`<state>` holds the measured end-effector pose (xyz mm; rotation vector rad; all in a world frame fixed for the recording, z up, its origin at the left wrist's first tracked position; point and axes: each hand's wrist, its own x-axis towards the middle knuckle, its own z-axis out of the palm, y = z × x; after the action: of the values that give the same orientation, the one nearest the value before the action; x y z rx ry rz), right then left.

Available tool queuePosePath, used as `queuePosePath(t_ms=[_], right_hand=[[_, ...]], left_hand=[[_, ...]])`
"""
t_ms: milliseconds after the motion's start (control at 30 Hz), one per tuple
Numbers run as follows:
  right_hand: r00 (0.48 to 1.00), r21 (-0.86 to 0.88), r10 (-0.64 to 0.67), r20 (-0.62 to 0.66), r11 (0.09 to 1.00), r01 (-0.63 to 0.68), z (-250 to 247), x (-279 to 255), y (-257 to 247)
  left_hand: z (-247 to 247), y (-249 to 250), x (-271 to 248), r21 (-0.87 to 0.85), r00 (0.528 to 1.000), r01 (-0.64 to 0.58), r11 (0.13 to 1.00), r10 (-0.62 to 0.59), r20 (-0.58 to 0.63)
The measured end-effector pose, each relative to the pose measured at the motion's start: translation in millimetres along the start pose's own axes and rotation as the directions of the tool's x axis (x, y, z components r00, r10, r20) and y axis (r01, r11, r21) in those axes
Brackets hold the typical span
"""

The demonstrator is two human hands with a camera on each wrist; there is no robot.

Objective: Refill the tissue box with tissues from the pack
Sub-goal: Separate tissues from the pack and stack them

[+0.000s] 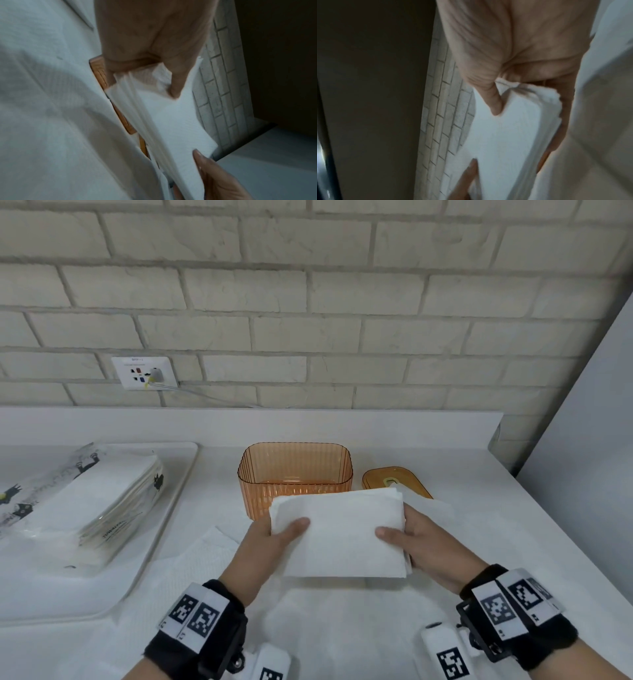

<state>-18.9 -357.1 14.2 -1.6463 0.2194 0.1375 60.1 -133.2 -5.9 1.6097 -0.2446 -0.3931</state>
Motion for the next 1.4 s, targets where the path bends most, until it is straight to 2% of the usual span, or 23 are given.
queuePosePath(t_ms=[100,167,267,300,367,433,500,667,733,800,867,967,1033,1100,1167,1233,1333,1400], right_hand=[[0.993,0.209,0.117,0.017,0.971,-0.117,10,0,-3],[0.987,0.245,0.159,-0.017,0.958,-0.150,16,0,-4],[0.987,0.243,0.146,-0.065,0.962,-0.126,18,-1,-6],[0.990,0.244,0.128,-0.066,0.964,-0.109,18,-1,-5],[0.997,0.230,0.049,-0.065,0.973,-0.032,18,-2,-6],[0.995,0.161,-0.056,-0.079,0.985,0.068,17,-3,-7],[0.990,0.075,-0.106,-0.093,0.991,0.113,14,-4,-4],[0.990,-0.128,-0.064,-0.127,0.991,0.048,10,1,11],[0.982,-0.235,-0.111,-0.156,0.969,0.072,10,3,10],[0.969,-0.421,-0.212,-0.124,0.896,0.142,12,3,-2],[0.960,-0.543,-0.279,-0.035,0.812,0.216,18,1,-18],[0.952,-0.513,-0.305,0.037,0.811,0.280,27,5,-35],[0.950,-0.457,-0.313,-0.003,0.845,0.277,28,7,-41],[0.955,-0.374,-0.290,-0.066,0.894,0.246,25,5,-42],[0.956,-0.276,-0.274,-0.109,0.932,0.235,23,2,-39],[0.957,-0.195,-0.265,-0.120,0.951,0.239,23,-2,-34],[0.974,-0.139,-0.206,-0.094,0.972,0.192,26,-4,-15],[0.982,-0.119,-0.166,-0.086,0.981,0.156,28,-3,-3]], left_hand=[[8,-4,2,-0.021,0.980,-0.019,1.000,0.014,-0.197],[10,-7,0,-0.104,0.972,0.001,0.995,-0.025,-0.233],[6,-8,-6,-0.199,0.980,0.090,0.976,-0.122,-0.154],[4,-7,-9,-0.185,0.988,0.082,0.979,-0.104,-0.114],[0,-3,-13,-0.102,0.997,-0.016,0.995,0.008,-0.074],[-5,2,-16,-0.017,0.991,-0.125,0.992,0.124,-0.048],[-11,5,-16,0.048,0.979,-0.204,0.978,0.205,-0.015],[-18,1,-15,0.258,0.964,-0.265,0.929,0.251,0.087],[-17,7,-11,0.360,0.952,-0.307,0.881,0.289,0.104],[-16,24,-9,0.464,0.915,-0.403,0.789,0.353,0.194],[-9,45,-5,0.511,0.866,-0.500,0.699,0.412,0.284],[5,73,-3,0.505,0.814,-0.580,0.639,0.487,0.318],[7,85,-5,0.405,0.824,-0.563,0.720,0.525,0.211],[5,87,-9,0.181,0.860,-0.509,0.842,0.504,0.073],[6,81,-11,0.017,0.888,-0.460,0.888,0.459,0.034],[10,68,-11,0.001,0.910,-0.407,0.913,0.406,0.083],[22,44,-10,0.096,0.943,-0.311,0.946,0.294,0.157],[30,31,-9,0.158,0.945,-0.300,0.941,0.271,0.181]])
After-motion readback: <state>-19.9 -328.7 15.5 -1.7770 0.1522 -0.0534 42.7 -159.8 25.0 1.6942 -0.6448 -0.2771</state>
